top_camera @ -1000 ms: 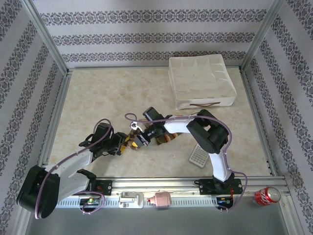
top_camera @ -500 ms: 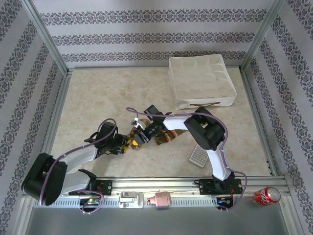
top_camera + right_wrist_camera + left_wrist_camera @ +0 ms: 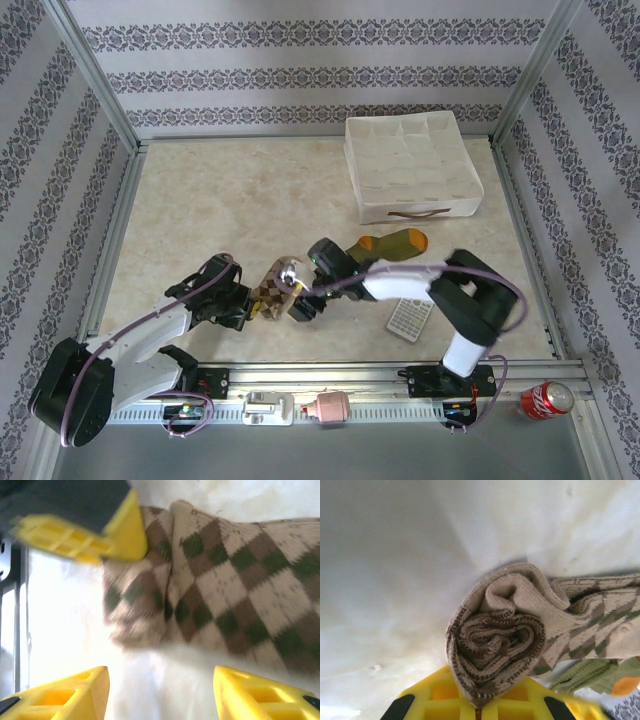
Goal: Roll the socks
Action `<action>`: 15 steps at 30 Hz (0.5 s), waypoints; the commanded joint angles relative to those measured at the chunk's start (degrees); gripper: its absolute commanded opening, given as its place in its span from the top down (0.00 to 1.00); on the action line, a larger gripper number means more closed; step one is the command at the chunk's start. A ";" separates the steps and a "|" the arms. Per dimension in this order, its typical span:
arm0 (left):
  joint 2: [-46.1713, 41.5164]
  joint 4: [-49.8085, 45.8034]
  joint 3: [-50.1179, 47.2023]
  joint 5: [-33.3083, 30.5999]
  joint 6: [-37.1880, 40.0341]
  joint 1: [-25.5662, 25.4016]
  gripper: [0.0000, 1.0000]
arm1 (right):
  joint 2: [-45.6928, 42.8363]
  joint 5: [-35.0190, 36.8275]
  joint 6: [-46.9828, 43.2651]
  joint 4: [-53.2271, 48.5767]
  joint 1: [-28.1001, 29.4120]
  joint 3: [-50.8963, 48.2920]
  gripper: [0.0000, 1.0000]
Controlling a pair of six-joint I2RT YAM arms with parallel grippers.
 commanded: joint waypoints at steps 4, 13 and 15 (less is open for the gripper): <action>0.48 -13.55 0.22 -2.97 -5.37 -1.45 1.00 | -2.82 29.80 -13.90 9.42 14.56 -3.04 0.38; 1.81 -13.45 1.28 -3.04 -4.84 -1.45 1.00 | 7.68 43.04 -25.12 10.97 22.22 4.90 0.41; 1.69 -13.34 1.28 -3.16 -4.74 -1.45 1.00 | 9.42 43.53 -25.70 11.00 22.18 5.69 0.43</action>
